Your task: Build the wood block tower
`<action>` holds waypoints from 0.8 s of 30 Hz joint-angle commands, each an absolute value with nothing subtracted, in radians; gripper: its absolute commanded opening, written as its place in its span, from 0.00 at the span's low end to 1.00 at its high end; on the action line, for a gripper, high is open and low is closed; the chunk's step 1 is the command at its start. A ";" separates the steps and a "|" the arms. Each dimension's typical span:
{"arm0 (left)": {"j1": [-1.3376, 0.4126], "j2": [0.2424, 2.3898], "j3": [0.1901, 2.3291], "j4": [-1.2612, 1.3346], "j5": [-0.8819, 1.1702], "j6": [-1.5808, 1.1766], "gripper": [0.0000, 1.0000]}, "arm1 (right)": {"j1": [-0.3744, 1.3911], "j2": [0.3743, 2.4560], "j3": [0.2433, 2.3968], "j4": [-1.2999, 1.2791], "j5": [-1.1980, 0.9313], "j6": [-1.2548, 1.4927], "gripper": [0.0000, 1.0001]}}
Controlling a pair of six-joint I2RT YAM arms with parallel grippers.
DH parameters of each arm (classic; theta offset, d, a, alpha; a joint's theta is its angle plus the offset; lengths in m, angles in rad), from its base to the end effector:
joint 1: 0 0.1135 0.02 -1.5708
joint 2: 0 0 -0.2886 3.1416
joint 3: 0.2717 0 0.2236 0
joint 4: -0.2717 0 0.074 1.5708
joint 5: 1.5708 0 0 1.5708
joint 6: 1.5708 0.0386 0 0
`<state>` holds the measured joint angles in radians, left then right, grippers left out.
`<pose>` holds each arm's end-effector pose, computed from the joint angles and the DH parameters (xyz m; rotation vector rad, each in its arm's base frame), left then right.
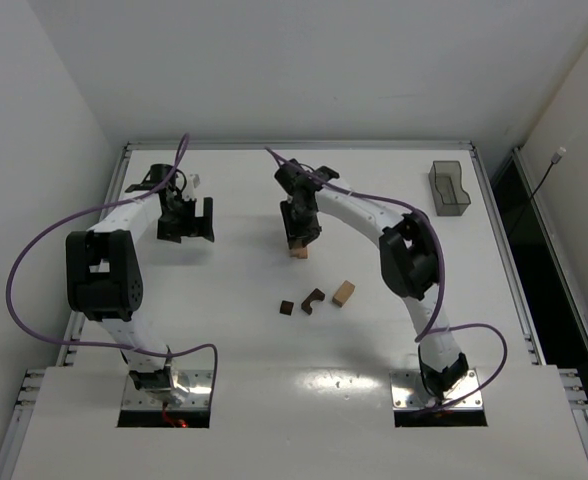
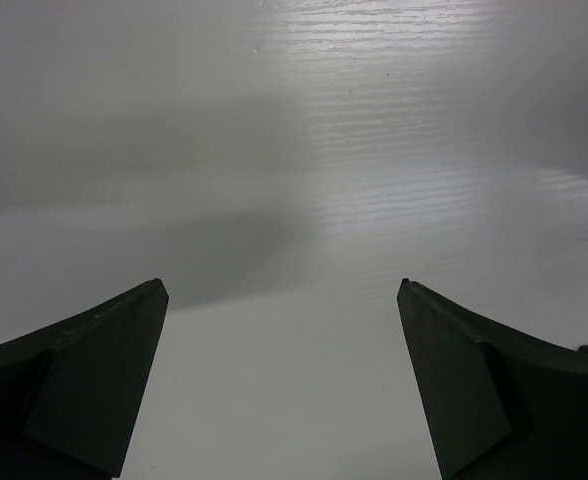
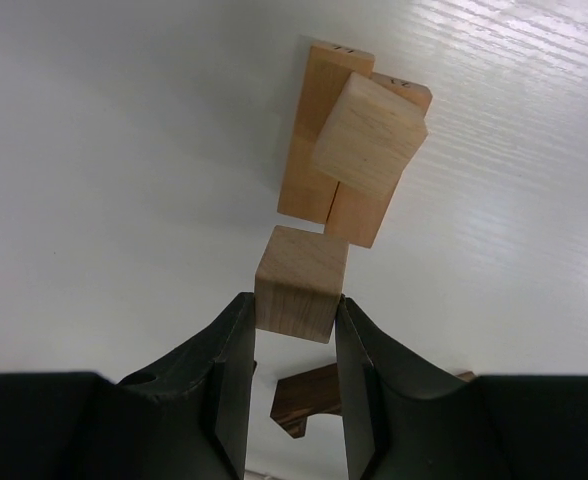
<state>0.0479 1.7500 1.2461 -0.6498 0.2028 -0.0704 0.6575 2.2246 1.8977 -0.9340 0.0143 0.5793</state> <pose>0.3343 0.0082 0.2438 -0.1021 2.7124 -0.2826 0.3590 0.2765 0.2230 -0.1090 2.8688 0.2432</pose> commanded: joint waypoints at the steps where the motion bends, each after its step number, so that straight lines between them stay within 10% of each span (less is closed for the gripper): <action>1: 0.063 1.738 1.253 -0.641 0.212 -0.063 1.00 | 0.649 2.227 1.914 -0.913 0.005 0.609 0.00; 24: 0.063 1.756 1.253 -0.641 0.212 -0.063 1.00 | 0.621 2.286 1.942 -0.894 -0.035 0.600 0.00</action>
